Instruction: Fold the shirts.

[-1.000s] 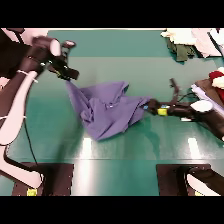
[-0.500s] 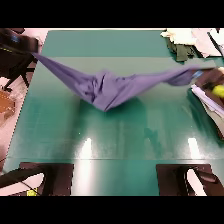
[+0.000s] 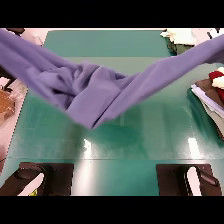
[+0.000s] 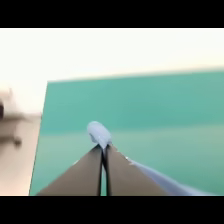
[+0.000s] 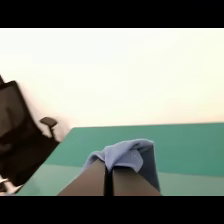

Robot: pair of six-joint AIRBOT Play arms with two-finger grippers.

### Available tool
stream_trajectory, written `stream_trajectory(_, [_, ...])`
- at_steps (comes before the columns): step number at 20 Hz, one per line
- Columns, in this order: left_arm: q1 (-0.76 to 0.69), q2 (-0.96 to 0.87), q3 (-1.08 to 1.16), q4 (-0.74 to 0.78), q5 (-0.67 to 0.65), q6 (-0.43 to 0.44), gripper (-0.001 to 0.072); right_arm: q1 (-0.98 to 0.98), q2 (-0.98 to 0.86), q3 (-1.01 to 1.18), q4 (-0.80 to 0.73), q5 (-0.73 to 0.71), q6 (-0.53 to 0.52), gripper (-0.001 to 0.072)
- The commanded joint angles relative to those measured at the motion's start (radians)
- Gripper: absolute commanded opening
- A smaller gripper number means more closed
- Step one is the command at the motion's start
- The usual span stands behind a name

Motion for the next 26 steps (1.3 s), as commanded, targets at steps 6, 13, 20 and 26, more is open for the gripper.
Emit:
stream_trajectory(6, [0.001,-0.133,-0.316,-0.434,-0.048,0.056,0.002,-0.069,0.0,-0.282,-0.061,0.12,0.103,0.0019])
stream_trajectory(13, [0.0,-0.61,-0.56,-0.583,0.299,0.16,0.002,0.337,0.002,-0.977,-0.341,-0.188,0.224,0.0019])
stream_trajectory(20, [0.006,-0.756,-0.526,-0.551,0.375,0.156,0.0666,0.51,-0.178,-0.946,-0.418,-0.299,0.249,0.0019])
stream_trajectory(26, [0.045,-0.616,-0.516,-0.693,0.021,0.185,0.0658,0.509,-0.27,-0.781,-0.505,-0.286,0.246,0.0019])
